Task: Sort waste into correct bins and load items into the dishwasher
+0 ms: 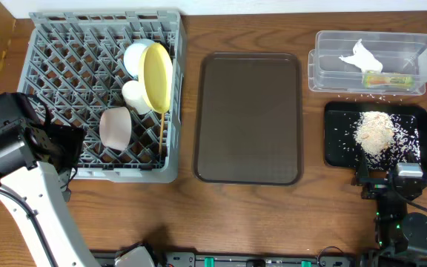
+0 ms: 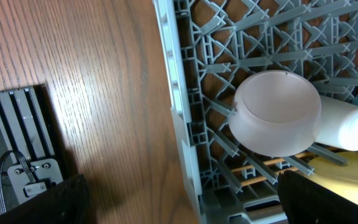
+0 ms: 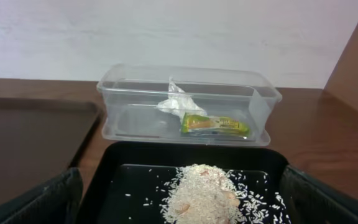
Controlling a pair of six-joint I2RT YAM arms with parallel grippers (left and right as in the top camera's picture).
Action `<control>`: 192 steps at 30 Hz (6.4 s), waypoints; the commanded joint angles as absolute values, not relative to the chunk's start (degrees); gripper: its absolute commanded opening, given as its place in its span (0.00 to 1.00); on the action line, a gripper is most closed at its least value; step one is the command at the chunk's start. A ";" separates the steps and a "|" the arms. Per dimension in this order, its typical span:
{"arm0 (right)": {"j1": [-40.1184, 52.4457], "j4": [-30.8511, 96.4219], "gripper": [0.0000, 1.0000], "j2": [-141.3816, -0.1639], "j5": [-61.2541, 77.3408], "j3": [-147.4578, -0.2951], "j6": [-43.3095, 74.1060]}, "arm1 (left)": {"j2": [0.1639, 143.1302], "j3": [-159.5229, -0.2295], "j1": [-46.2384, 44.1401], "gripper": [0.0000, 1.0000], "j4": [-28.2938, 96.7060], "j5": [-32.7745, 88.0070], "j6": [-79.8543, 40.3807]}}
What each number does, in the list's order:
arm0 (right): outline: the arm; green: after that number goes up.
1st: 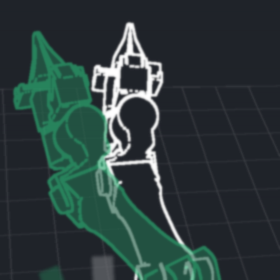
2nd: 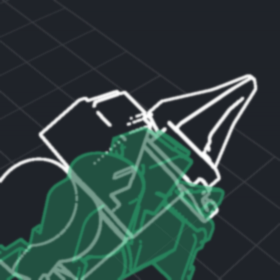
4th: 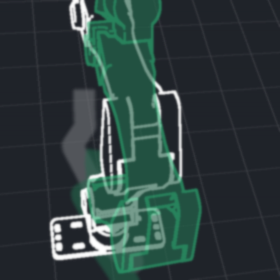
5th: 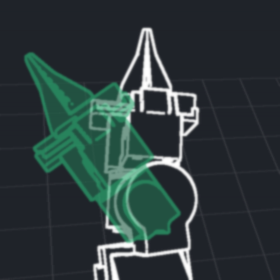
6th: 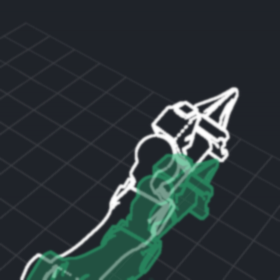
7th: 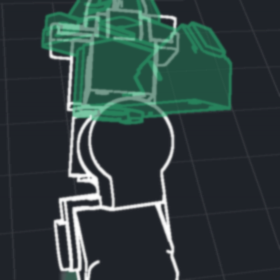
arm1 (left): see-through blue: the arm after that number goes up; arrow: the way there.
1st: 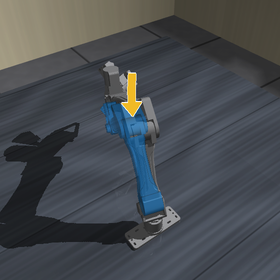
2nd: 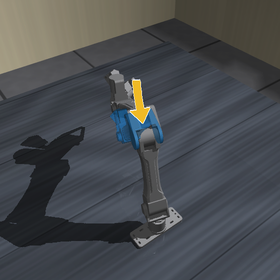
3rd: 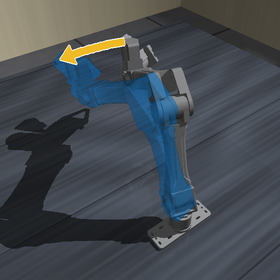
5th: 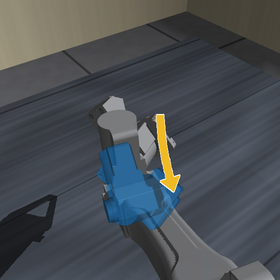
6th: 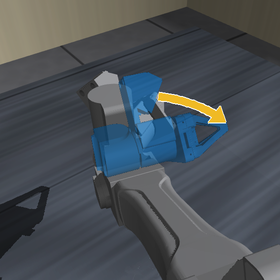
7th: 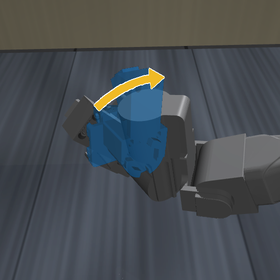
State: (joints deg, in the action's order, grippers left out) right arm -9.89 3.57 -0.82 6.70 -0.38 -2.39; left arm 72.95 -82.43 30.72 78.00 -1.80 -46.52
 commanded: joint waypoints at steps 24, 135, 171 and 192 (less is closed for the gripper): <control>-8.56 3.75 0.99 -0.32 7.11 -0.32 -1.54 | 72.60 -82.94 30.96 0.98 78.19 -2.11 -46.83; -8.56 3.73 0.99 -0.32 7.11 -0.32 -1.54 | 0.10 -0.25 0.93 0.98 3.62 9.72 1.76; -8.56 3.73 0.99 -0.32 7.11 -0.32 -1.54 | 0.23 -0.27 0.89 0.98 2.96 13.50 6.83; -8.56 3.73 0.99 -0.32 7.11 -0.32 -1.54 | 0.23 -0.27 0.89 0.98 2.98 13.50 6.83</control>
